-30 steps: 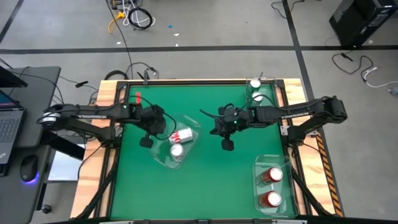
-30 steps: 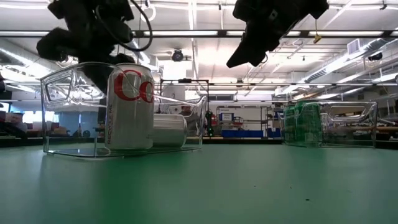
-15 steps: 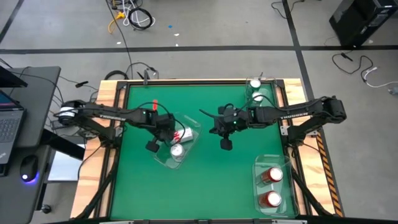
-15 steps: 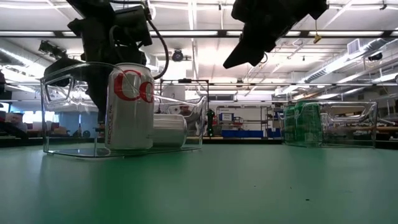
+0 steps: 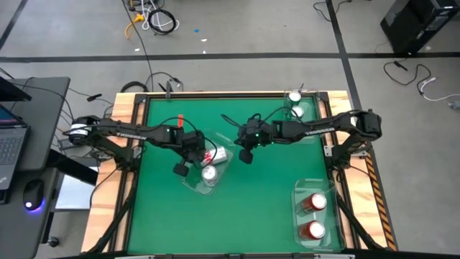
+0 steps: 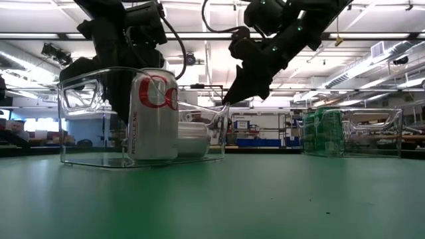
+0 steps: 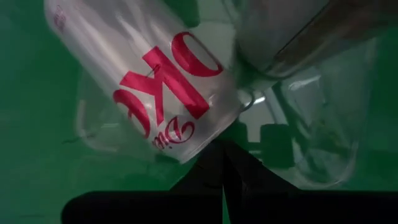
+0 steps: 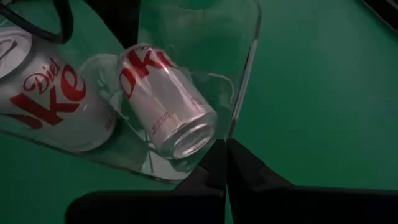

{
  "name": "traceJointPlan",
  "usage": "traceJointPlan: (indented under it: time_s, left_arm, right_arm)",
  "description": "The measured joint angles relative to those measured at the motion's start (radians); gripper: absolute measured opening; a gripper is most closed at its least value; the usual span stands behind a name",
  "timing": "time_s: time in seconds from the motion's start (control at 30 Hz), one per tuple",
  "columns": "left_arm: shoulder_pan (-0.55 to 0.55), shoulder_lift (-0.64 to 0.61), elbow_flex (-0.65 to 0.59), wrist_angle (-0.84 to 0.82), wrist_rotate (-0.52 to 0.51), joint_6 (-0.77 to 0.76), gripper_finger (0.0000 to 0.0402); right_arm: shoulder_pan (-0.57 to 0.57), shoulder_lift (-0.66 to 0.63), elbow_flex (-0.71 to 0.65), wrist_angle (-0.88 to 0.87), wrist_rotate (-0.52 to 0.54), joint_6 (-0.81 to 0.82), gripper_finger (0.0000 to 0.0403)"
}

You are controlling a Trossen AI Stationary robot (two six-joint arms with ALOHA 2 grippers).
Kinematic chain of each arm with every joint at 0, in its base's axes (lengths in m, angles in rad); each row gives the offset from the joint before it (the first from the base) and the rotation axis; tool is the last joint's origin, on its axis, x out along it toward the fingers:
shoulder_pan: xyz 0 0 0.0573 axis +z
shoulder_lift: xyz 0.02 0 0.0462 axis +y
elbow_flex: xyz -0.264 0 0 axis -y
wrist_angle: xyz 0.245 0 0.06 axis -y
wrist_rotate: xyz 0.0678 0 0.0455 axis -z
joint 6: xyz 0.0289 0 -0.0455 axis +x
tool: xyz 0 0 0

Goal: Sort soda cans
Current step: Put the red/white soda can into the left transparent bin

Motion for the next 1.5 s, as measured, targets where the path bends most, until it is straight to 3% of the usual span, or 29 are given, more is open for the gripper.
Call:
traceJointPlan:
  time_s: [0.13, 0.53, 0.8, 1.1, 1.5]
  left_arm:
    - [-0.003, 0.000, 0.001, -0.001, 0.059, -0.001, 0.0000]
    - [-0.021, 0.012, 0.043, -0.062, 0.040, -0.007, 0.0000]
    - [-0.038, 0.086, 0.043, -0.024, 0.022, -0.058, 0.0000]
    - [-0.038, 0.068, 0.092, -0.043, -0.074, -0.085, 0.0000]
    - [-0.039, 0.066, 0.187, -0.048, -0.091, -0.079, 0.0000]
  right_arm:
    - [0.001, -0.017, -0.002, -0.011, 0.022, 0.017, 0.0000]
    - [-0.029, -0.013, -0.005, -0.066, 0.128, 0.072, 0.0000]
    - [-0.035, 0.074, -0.005, -0.001, 0.029, 0.082, 0.0000]
    - [-0.015, 0.084, -0.005, 0.021, 0.010, 0.071, 0.0000]
    - [-0.001, 0.084, -0.005, 0.020, 0.008, 0.052, 0.0000]
